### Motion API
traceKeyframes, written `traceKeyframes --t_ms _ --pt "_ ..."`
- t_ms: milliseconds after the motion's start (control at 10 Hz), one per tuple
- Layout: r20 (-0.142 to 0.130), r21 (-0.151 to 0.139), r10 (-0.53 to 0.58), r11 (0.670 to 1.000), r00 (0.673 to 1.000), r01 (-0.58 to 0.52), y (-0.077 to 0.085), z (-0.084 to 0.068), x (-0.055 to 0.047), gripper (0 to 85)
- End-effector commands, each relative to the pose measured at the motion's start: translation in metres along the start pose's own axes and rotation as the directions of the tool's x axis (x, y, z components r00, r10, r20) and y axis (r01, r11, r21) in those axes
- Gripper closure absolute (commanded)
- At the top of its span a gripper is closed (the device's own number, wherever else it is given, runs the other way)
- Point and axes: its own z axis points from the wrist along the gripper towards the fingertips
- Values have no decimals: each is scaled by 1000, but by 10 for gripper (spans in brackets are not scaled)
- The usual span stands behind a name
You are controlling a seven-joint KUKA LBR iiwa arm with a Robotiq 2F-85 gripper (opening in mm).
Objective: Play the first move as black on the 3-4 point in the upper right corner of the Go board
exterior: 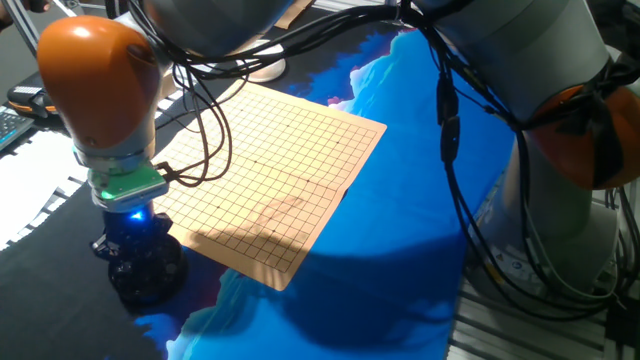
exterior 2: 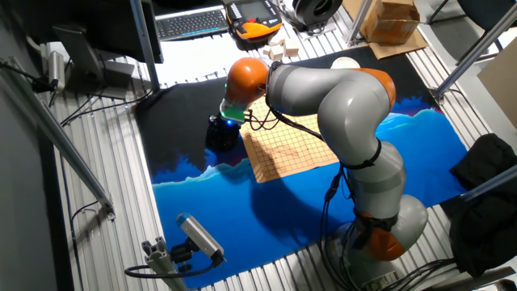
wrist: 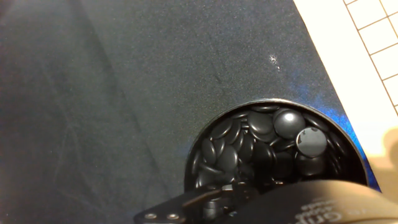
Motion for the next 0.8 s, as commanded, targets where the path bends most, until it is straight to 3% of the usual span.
traceKeyframes --t_ms 0,400,500,700 --pt "0 0 0 1000 1000 0 0 -1 0 680" --pt "-15 -5 -6 1000 1000 6 -1 -10 2 680" --pt "-17 -8 -5 1000 1000 5 0 -12 3 850" --pt "-17 -11 1 1000 1000 -1 0 -12 3 850"
